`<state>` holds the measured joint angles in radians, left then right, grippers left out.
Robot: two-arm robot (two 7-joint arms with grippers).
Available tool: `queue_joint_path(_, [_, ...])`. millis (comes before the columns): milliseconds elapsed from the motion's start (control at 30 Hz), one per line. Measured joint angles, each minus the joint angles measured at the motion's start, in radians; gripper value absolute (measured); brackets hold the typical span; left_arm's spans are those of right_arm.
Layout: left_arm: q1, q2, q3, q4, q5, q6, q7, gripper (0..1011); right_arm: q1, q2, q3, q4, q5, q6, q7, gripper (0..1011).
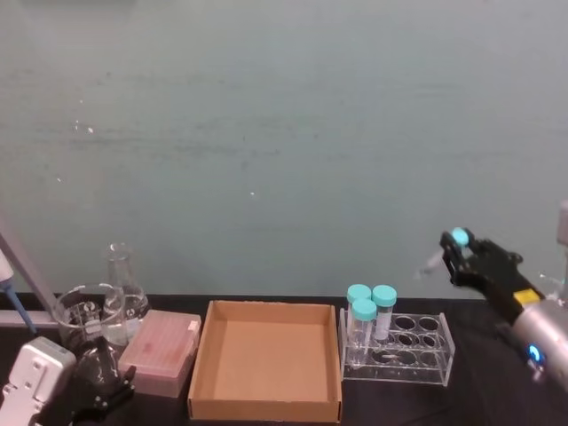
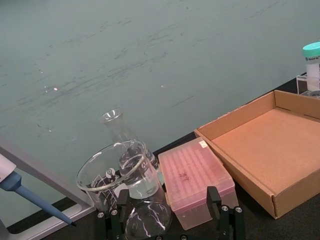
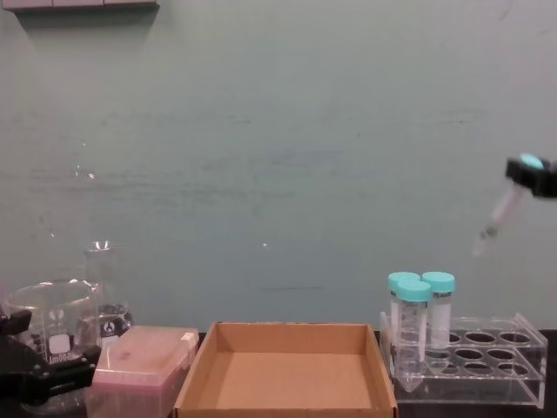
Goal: Use the right hand to move the test tube from the test tube rack into the box.
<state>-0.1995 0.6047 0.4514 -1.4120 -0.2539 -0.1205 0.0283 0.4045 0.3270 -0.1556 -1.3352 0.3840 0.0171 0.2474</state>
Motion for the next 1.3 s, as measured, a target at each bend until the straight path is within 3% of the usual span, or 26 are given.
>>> queue_joint_path(200, [0.000, 0.000, 0.000, 0.000, 0.000, 0.000, 0.000, 1000, 0.025, -0.021, -0.013, -0.053, 0.006, 0.010, 0.036, 270])
queue_joint_path(367, [0.000, 0.000, 0.000, 0.000, 0.000, 0.000, 0.000, 1000, 0.044, -0.045, -0.051, -0.082, 0.006, 0.014, 0.063, 270])
queue_joint_path(533, [0.000, 0.000, 0.000, 0.000, 0.000, 0.000, 0.000, 1000, 0.073, -0.083, -0.118, -0.087, 0.000, 0.038, 0.082, 270])
queue_joint_path(733, [0.000, 0.000, 0.000, 0.000, 0.000, 0.000, 0.000, 1000, 0.134, -0.141, -0.205, -0.002, -0.044, 0.067, 0.074, 270])
queue_joint_path(867, [0.000, 0.000, 0.000, 0.000, 0.000, 0.000, 0.000, 1000, 0.187, -0.192, -0.256, 0.109, -0.096, 0.052, 0.060, 270])
queue_joint_path(900, [0.000, 0.000, 0.000, 0.000, 0.000, 0.000, 0.000, 1000, 0.187, -0.192, -0.256, 0.109, -0.096, 0.052, 0.060, 270])
queue_joint_path(967, [0.000, 0.000, 0.000, 0.000, 0.000, 0.000, 0.000, 1000, 0.222, -0.224, -0.276, 0.189, -0.130, 0.033, 0.048, 270])
queue_joint_path(1000, [0.000, 0.000, 0.000, 0.000, 0.000, 0.000, 0.000, 1000, 0.222, -0.224, -0.276, 0.189, -0.130, 0.033, 0.048, 270])
queue_joint_path(1133, [0.000, 0.000, 0.000, 0.000, 0.000, 0.000, 0.000, 1000, 0.265, -0.268, -0.294, 0.296, -0.174, 0.012, 0.024, 270])
queue_joint_path(1300, [0.000, 0.000, 0.000, 0.000, 0.000, 0.000, 0.000, 1000, 0.300, -0.307, -0.297, 0.394, -0.203, 0.009, 0.000, 270])
